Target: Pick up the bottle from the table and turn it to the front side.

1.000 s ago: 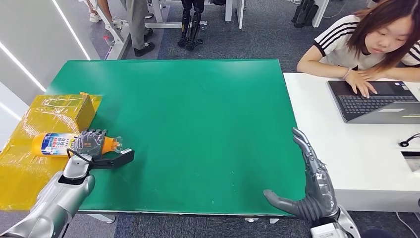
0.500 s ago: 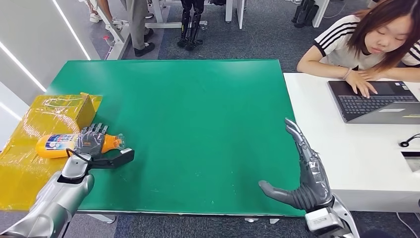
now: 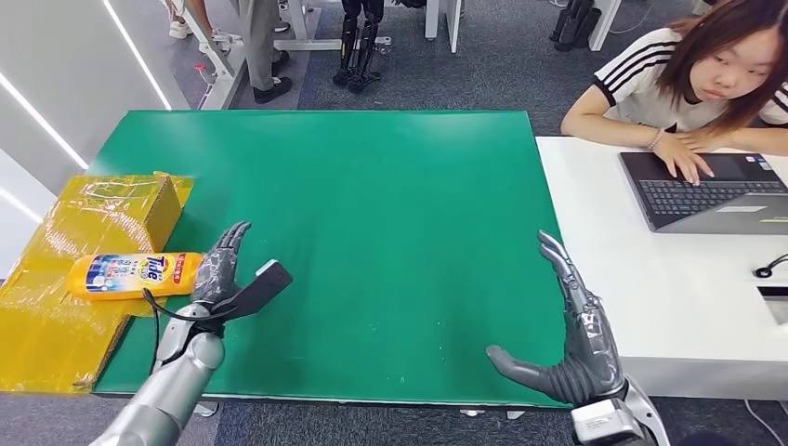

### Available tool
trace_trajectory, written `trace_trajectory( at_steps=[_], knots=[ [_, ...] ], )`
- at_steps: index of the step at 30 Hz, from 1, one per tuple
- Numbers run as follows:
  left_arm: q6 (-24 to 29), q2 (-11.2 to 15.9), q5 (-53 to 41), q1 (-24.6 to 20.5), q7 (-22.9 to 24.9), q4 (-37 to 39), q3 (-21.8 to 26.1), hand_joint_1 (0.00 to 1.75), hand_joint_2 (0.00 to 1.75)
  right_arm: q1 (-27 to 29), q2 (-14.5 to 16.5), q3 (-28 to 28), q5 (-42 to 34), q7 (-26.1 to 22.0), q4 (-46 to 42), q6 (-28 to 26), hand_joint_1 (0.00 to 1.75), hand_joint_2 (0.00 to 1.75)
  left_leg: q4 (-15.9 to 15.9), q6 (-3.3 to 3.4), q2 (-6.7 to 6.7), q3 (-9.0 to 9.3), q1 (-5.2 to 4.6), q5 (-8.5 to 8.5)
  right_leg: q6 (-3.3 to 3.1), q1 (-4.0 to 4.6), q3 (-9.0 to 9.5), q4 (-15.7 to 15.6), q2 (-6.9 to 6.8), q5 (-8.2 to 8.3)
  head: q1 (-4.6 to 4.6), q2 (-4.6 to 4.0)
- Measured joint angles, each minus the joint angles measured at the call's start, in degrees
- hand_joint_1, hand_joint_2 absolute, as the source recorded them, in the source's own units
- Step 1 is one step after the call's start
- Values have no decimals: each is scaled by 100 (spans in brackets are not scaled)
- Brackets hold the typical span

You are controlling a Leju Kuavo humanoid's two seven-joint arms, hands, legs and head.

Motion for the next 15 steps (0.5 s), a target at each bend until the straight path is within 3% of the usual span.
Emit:
trace_trajectory(
  at_steps=[6,9,12,15],
  knots=[
    [574,-447,2259,681,-1043,-1980,-66,0,175,-14,18,5,-251,-50,104,-96,0,175,2,5,16,-16,2,-7,0,0,-22,-3,17,-1,-2,0],
    [1075,-597,2041,926,-1356,-2801,-128,0,175,-85,18,20,-404,-135,257,-133,0,175,2,5,16,-24,4,-7,0,1,-28,-3,15,-2,-2,-1],
    [1175,-781,1361,1137,-1433,-3491,-127,0,175,-144,18,53,-477,-166,398,-165,0,175,1,5,14,-27,4,-7,0,2,-29,-3,13,-3,0,-2],
    [1176,-886,1277,1268,-1445,-3898,-132,0,175,-165,18,67,-523,-172,472,-178,0,175,1,5,15,-26,4,-7,0,2,-30,-3,14,-3,-1,-1]
  ],
)
